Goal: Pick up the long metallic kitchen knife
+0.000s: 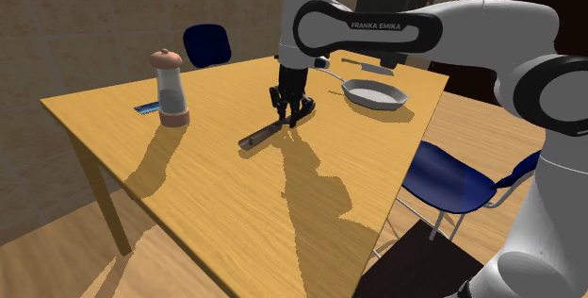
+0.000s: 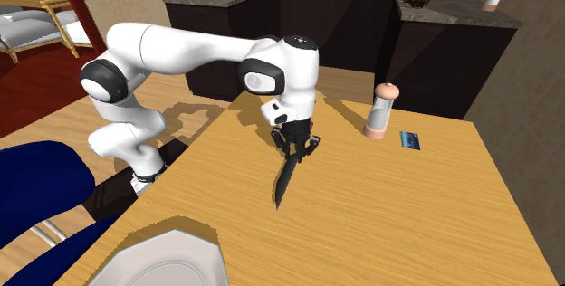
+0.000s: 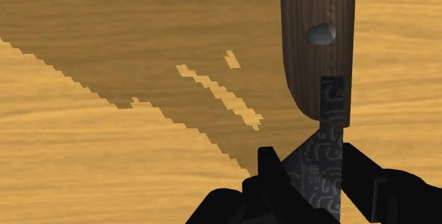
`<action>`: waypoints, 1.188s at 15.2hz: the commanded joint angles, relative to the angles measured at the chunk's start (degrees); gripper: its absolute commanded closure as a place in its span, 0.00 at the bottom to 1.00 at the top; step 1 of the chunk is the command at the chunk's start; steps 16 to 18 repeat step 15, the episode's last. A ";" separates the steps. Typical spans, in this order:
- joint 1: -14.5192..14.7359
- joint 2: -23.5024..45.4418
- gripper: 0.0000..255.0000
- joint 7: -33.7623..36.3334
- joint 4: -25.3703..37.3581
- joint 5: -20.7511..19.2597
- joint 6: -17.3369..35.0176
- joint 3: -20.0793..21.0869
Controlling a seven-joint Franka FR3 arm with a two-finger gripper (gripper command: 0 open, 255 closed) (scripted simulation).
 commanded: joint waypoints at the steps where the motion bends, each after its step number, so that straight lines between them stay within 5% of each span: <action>1: 0.15 0.25 1.00 -0.03 1.48 -0.06 -1.52 0.02; 13: 2.46 3.29 1.00 0.55 15.01 -1.67 -12.29 0.23; 18: 2.51 3.35 1.00 0.56 15.21 -1.70 -12.43 0.23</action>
